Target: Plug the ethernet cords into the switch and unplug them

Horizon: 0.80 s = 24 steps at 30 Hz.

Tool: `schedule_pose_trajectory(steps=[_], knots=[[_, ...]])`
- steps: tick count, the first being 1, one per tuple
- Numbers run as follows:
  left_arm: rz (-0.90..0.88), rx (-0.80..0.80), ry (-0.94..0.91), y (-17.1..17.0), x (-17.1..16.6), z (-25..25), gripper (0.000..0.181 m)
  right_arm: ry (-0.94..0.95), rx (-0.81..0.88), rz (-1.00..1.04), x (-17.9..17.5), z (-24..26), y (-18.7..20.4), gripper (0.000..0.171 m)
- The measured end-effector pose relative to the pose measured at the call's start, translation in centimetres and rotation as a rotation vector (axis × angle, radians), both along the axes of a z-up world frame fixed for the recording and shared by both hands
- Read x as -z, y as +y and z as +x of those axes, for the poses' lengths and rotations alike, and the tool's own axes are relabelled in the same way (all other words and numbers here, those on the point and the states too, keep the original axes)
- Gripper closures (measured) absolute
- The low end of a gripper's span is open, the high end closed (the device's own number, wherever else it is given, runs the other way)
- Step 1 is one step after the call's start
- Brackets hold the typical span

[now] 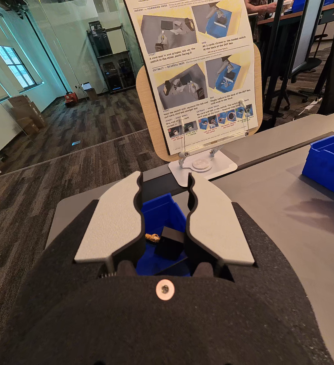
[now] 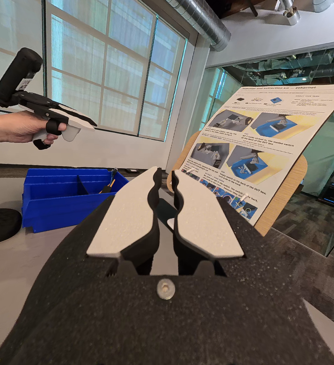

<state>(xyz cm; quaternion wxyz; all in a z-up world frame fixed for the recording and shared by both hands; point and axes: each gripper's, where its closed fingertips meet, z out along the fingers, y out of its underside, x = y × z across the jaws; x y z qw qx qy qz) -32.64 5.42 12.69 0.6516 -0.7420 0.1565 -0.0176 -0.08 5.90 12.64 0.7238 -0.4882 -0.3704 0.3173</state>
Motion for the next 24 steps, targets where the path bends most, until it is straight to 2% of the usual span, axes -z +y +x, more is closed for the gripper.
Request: schedule_pose_trajectory(steps=[24], knots=[[-0.051,-0.002,-0.006,0.3,1.7,-0.1,0.141,-0.069,-0.023,-0.096,1.8,-0.7,0.7,0.166]])
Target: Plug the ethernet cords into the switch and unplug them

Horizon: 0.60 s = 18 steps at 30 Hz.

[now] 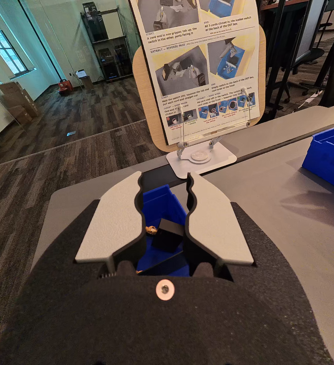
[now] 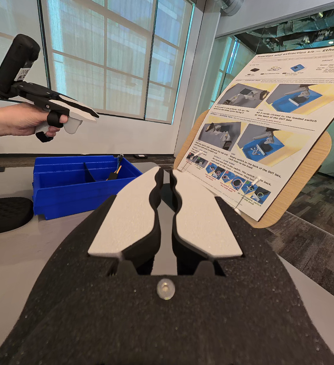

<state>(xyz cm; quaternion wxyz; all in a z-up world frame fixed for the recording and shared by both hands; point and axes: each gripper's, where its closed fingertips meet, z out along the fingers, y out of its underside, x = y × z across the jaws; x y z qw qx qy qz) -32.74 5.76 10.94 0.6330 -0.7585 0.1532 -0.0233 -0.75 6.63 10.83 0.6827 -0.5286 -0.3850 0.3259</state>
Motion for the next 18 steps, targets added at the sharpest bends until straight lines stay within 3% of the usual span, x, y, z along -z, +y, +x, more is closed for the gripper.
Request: schedule_pose_trajectory(steps=[11,18], knots=[[-0.009,-0.02,0.004,0.0,0.7,-0.4,0.141,-0.127,0.083,-0.131,2.5,-0.2,1.6,0.17],[-0.04,-0.169,0.062,-0.5,3.0,-0.8,0.139,-0.302,0.102,-0.306,6.2,-1.0,2.1,0.157]])
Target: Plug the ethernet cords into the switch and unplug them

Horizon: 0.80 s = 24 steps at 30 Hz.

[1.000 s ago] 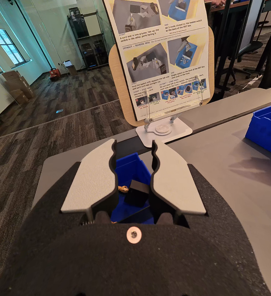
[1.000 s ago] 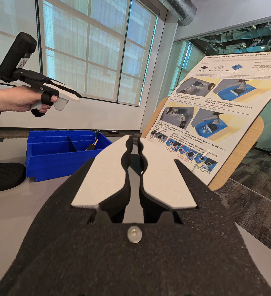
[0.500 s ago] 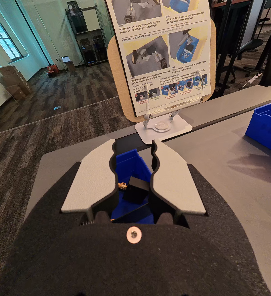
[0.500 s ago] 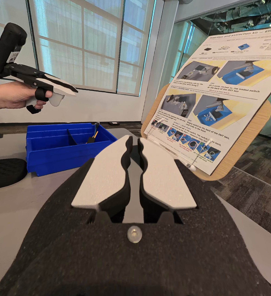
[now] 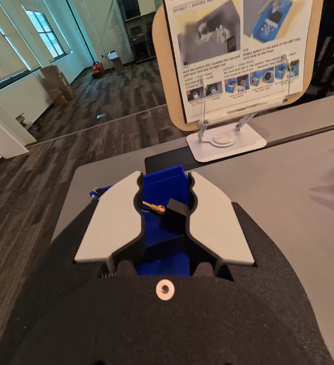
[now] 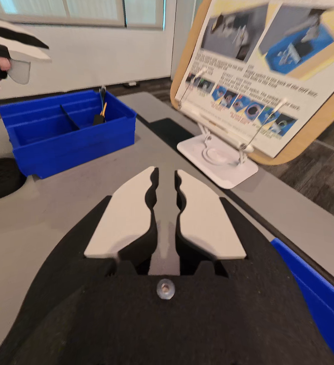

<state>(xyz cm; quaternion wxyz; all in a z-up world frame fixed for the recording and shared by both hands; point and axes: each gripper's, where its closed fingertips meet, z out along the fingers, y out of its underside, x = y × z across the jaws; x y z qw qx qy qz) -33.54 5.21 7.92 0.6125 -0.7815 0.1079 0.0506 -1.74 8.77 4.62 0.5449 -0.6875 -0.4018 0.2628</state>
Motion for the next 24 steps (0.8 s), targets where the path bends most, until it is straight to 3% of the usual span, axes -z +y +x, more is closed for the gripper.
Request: schedule_pose_trajectory(steps=[2,10,14,18,24], knots=[[-0.016,-0.012,0.027,-0.6,1.3,0.8,0.136,-0.056,-0.019,-0.042,1.3,-0.6,-0.1,0.137],[-0.064,-0.11,0.094,-3.8,4.4,2.0,0.11,-0.117,0.03,-0.1,4.1,-2.2,0.6,0.121],[-0.07,-0.111,0.013,-5.6,5.5,2.5,0.108,-0.152,0.012,-0.08,4.5,-3.4,0.0,0.121],[-0.203,-0.17,0.039,-7.5,8.7,1.8,0.105,-0.177,0.011,-0.056,4.8,-4.1,-0.4,0.121],[-0.167,-0.195,-0.053,-8.9,10.3,2.1,0.11,-0.165,0.039,-0.053,4.8,-4.1,0.0,0.119]])
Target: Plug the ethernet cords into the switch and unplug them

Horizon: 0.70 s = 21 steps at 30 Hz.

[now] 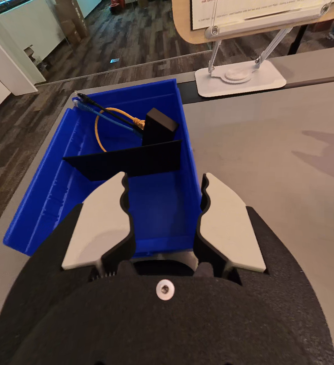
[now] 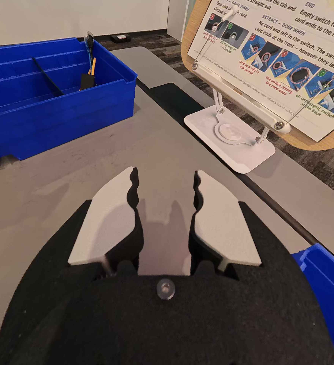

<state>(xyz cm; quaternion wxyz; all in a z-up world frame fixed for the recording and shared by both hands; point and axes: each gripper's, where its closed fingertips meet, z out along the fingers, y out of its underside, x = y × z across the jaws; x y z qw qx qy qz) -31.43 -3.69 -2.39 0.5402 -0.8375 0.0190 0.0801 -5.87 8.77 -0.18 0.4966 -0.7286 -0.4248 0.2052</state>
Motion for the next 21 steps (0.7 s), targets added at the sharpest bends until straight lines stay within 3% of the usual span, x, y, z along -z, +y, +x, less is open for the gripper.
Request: schedule_pose_trajectory(steps=[21], knots=[[0.118,-0.005,0.002,-0.2,-3.0,-0.4,0.114,-0.011,-0.002,-0.028,0.7,-0.5,-0.2,0.12]])
